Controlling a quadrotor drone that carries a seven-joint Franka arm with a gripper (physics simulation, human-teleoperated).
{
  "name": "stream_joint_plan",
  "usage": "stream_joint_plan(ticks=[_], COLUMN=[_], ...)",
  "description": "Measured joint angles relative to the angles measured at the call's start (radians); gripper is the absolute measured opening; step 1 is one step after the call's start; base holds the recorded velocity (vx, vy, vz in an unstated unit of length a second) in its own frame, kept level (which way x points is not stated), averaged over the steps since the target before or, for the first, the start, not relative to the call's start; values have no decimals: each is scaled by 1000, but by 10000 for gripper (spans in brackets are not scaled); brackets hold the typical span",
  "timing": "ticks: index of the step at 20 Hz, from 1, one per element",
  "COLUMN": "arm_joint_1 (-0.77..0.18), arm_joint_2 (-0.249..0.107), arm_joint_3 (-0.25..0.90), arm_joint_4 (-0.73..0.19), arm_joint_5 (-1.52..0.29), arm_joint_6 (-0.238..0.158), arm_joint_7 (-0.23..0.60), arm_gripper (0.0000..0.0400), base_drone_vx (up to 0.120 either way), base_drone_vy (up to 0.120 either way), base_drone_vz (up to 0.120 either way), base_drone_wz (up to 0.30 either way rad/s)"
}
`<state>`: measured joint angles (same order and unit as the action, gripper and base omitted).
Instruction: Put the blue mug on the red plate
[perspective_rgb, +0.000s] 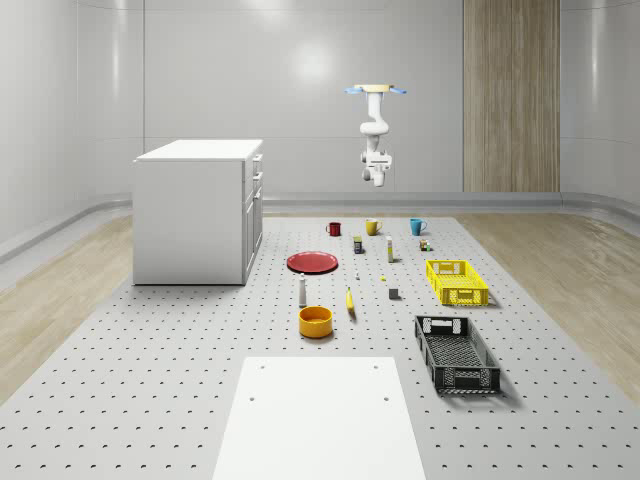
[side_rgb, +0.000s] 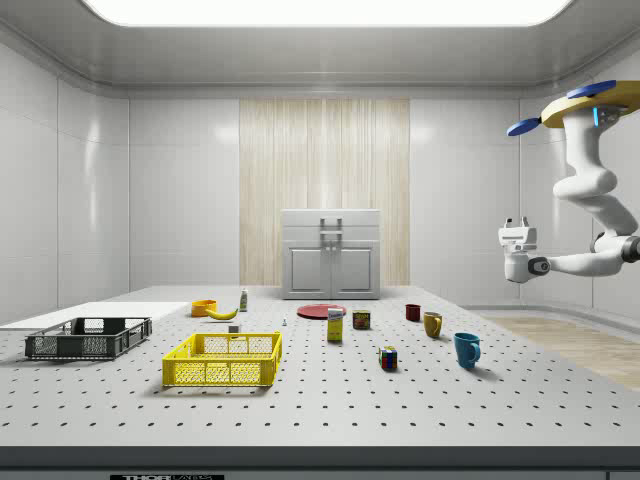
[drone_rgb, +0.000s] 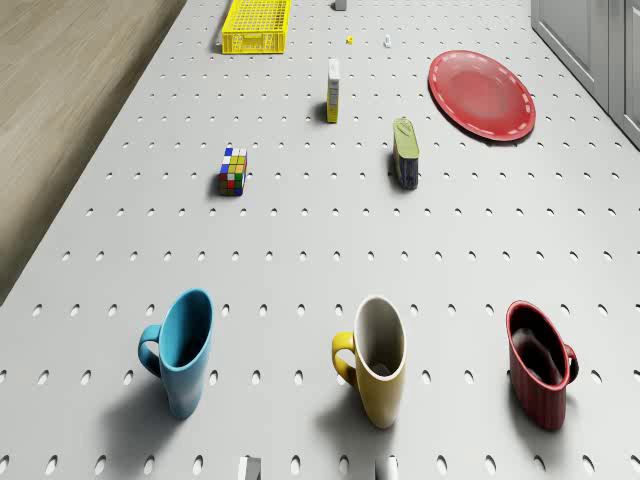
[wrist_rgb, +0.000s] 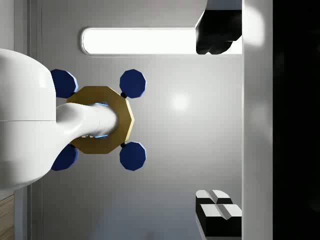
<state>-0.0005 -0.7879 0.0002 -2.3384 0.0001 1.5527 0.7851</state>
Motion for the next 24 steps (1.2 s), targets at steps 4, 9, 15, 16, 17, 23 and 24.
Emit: stream_joint_plan(ticks=[4, 9, 15, 16, 17, 23, 24], arm_joint_1=[-2, -4, -5, -5, -6, -6, -7], arm_joint_2=[13, 47, 76, 79, 81, 85, 85], arm_joint_3=[1, 2, 3, 3, 3, 4, 4], arm_joint_4=[85, 189, 266, 273, 278, 294, 295], arm_joint_5=[1, 1, 2, 2, 2, 2, 2], arm_joint_6=[-69, -135, -178, -182, -184, -191, -191], arm_joint_7=[-1, -2, -2, -3, -3, -3, -3], arm_gripper=[400, 400, 400, 400, 400, 400, 400], base_drone_vx=[0, 0, 0, 0, 0, 113, 120], base_drone_vy=[0, 0, 0, 0, 0, 113, 120], base_drone_vz=[0, 0, 0, 0, 0, 0, 0], base_drone_wz=[0, 0, 0, 0, 0, 0, 0])
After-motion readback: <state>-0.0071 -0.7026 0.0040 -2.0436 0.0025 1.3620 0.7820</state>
